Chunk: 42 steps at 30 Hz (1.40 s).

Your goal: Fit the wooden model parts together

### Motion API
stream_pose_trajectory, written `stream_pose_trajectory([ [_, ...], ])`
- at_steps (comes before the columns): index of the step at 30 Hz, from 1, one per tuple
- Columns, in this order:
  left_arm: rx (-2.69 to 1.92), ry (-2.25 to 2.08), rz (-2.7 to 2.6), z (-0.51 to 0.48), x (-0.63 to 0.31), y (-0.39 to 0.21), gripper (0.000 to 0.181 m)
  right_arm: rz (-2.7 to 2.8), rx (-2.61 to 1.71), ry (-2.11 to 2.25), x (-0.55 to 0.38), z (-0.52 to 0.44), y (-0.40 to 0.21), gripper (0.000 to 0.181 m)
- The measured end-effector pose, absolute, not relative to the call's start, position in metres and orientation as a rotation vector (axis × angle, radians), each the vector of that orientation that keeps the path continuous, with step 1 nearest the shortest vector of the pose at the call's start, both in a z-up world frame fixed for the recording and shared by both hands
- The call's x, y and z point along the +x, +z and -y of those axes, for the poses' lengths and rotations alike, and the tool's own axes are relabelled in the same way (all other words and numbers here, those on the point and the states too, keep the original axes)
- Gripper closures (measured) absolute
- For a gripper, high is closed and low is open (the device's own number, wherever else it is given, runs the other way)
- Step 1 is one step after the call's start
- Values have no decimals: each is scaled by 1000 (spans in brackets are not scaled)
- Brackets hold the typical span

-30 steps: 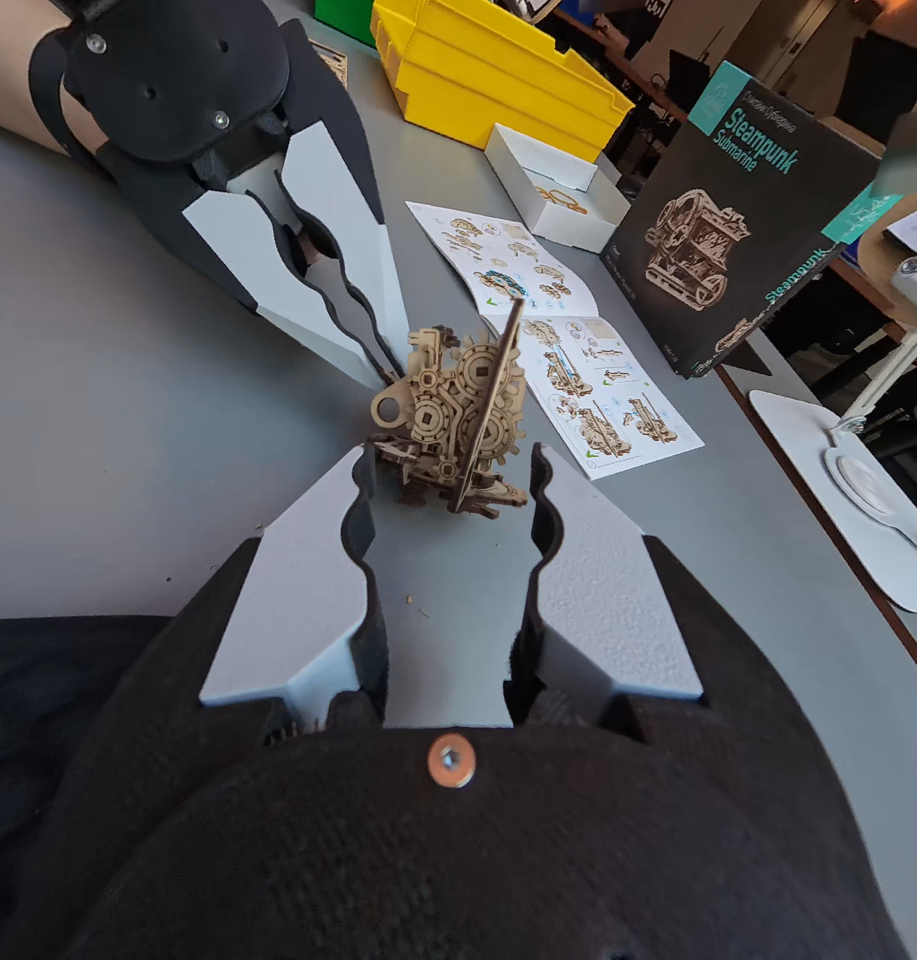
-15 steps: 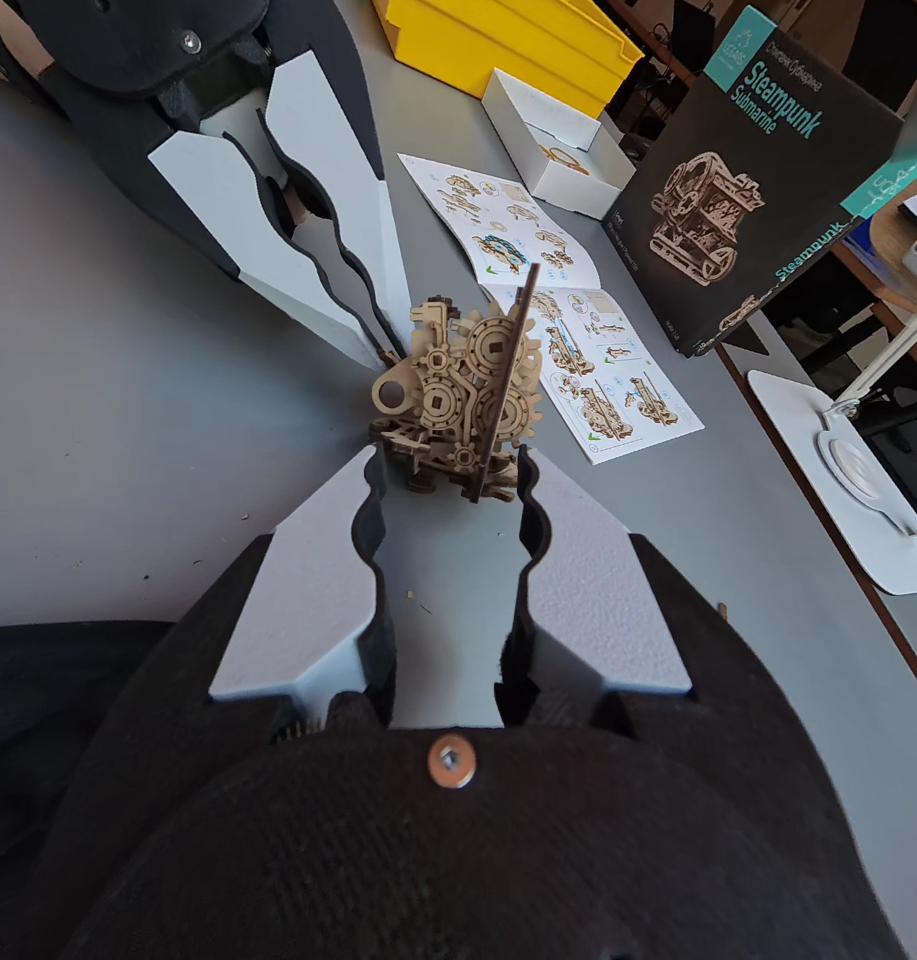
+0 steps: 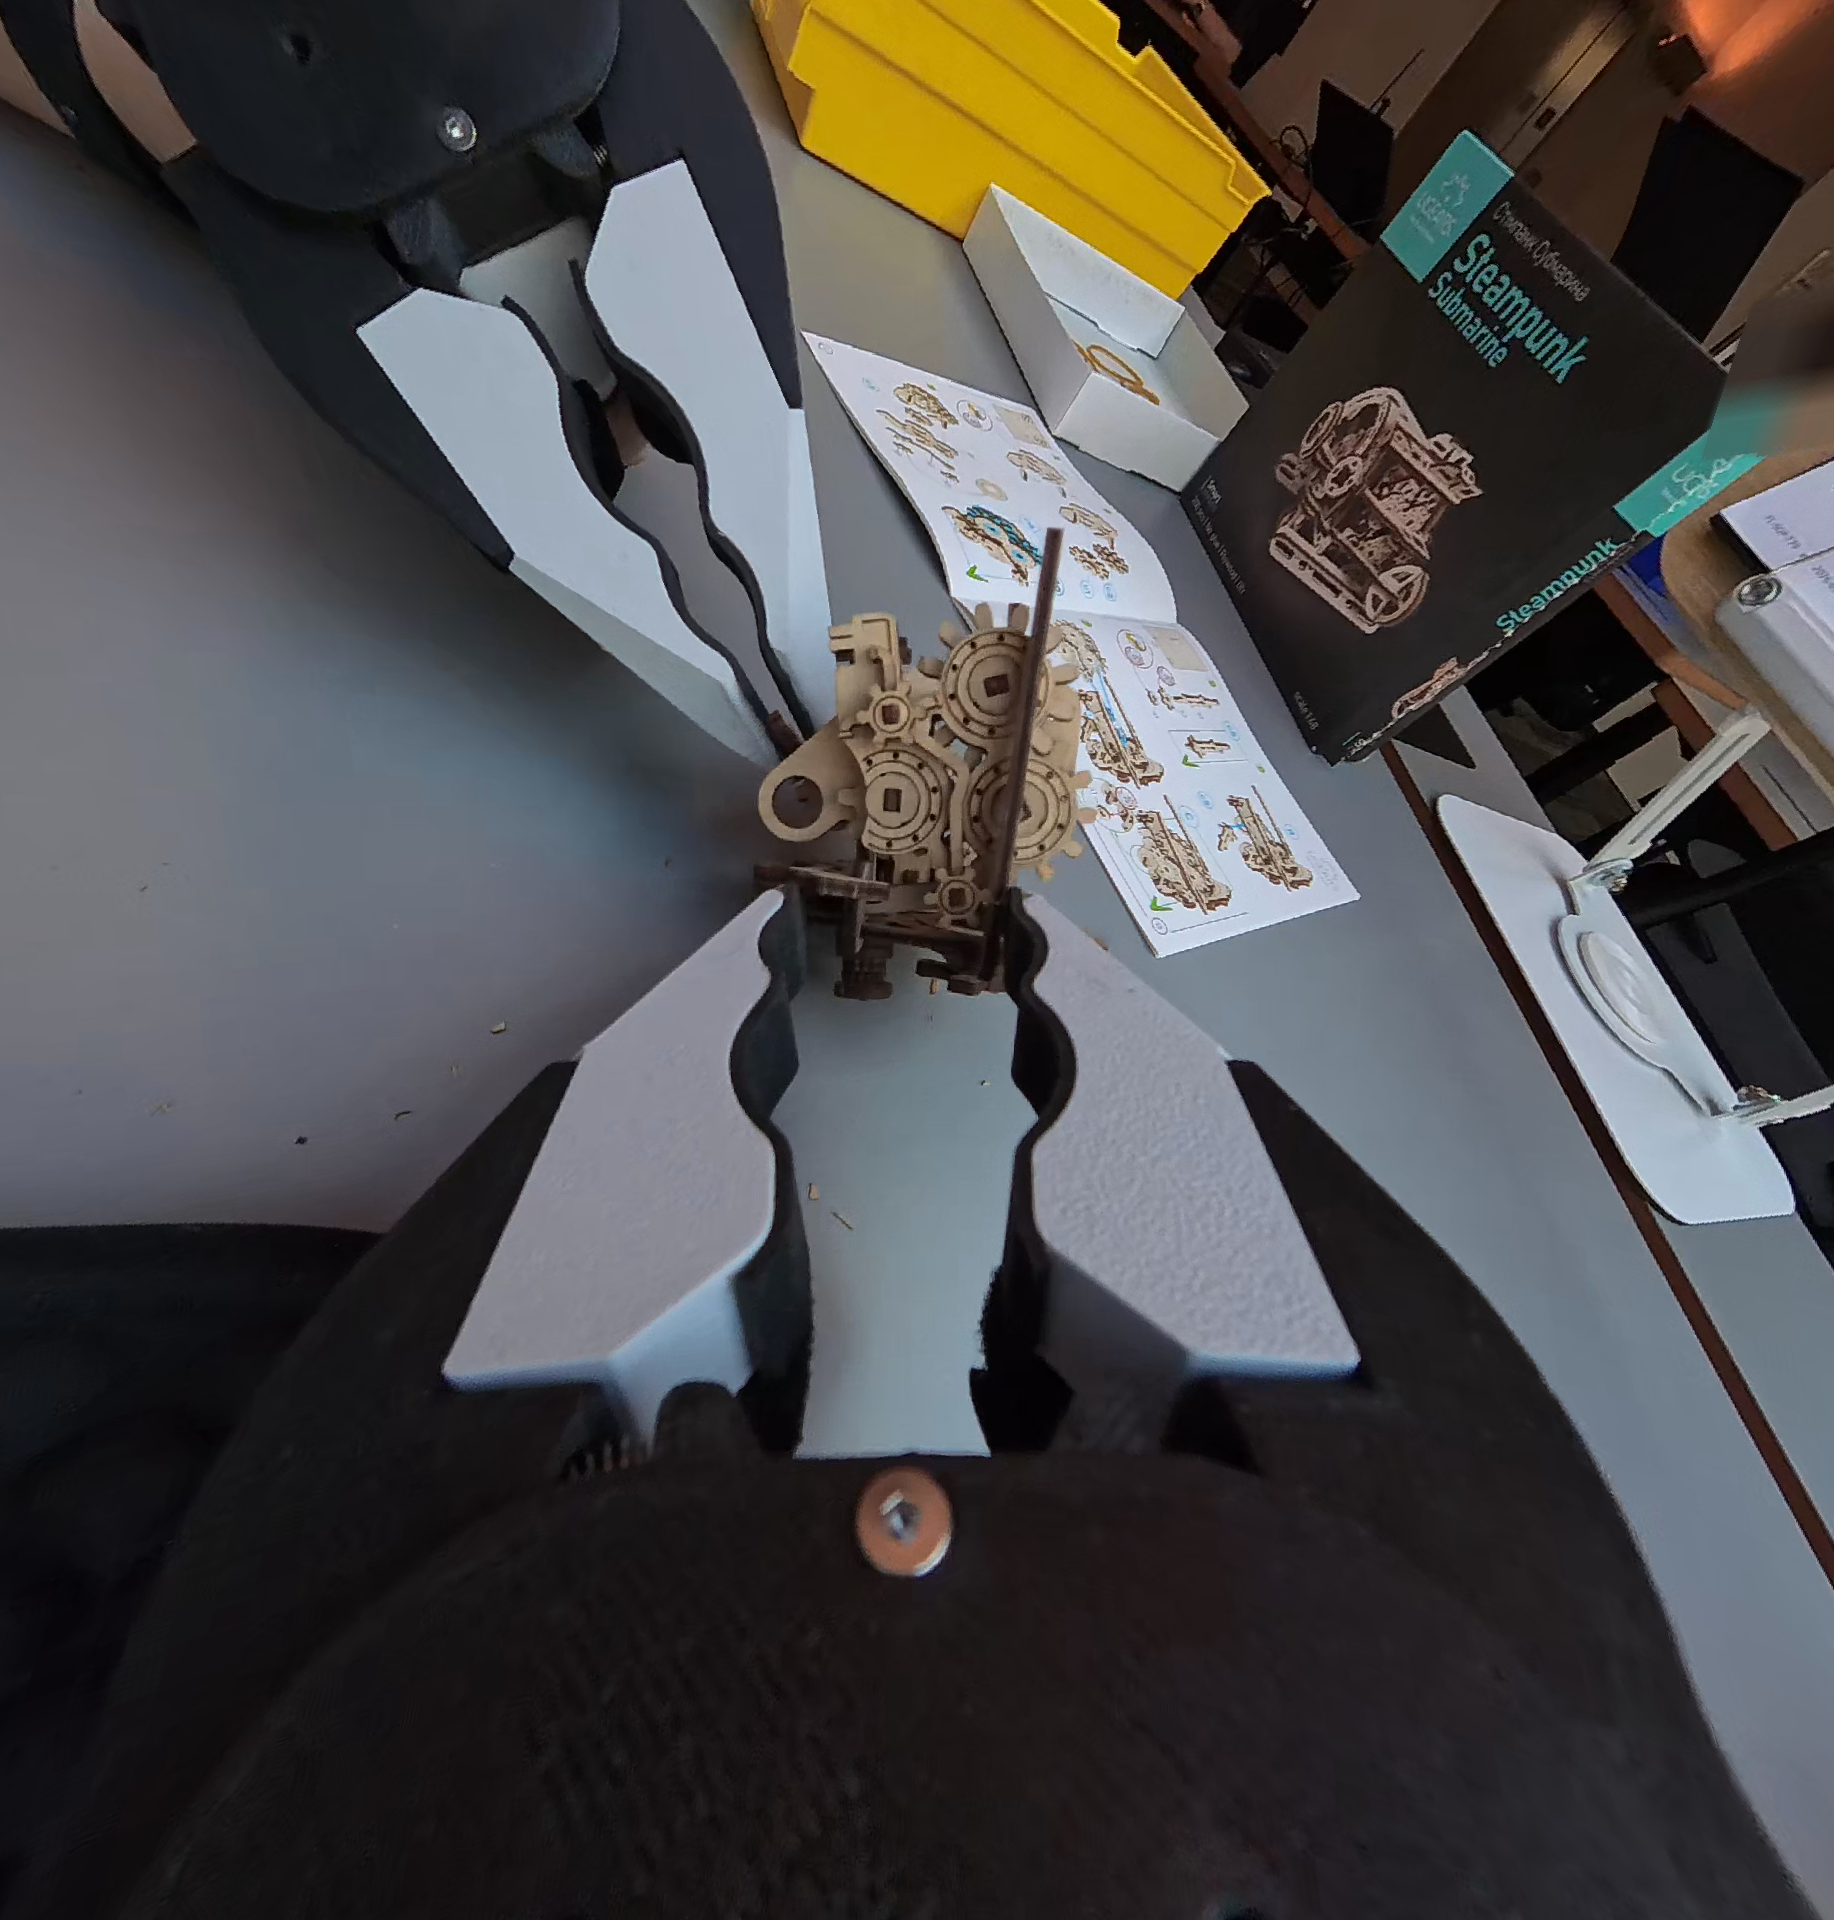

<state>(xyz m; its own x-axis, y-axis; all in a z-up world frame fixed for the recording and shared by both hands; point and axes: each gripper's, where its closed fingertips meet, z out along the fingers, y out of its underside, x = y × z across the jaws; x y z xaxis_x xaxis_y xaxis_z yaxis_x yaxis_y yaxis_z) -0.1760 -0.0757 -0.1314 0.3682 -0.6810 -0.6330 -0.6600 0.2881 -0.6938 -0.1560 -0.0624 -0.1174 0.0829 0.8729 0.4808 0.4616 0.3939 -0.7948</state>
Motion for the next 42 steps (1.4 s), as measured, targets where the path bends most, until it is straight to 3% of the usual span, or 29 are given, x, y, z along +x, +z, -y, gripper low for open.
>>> stream_pose_trajectory([
  [36, -1434, -115, -1290, 77, -177, -130, 178, 1561, -1276, 462, -146, 51, -124, 150],
  [42, -1462, -141, -1244, 72, -175, -126, 179, 1500, -1314, 528, -141, 42, -119, 165],
])
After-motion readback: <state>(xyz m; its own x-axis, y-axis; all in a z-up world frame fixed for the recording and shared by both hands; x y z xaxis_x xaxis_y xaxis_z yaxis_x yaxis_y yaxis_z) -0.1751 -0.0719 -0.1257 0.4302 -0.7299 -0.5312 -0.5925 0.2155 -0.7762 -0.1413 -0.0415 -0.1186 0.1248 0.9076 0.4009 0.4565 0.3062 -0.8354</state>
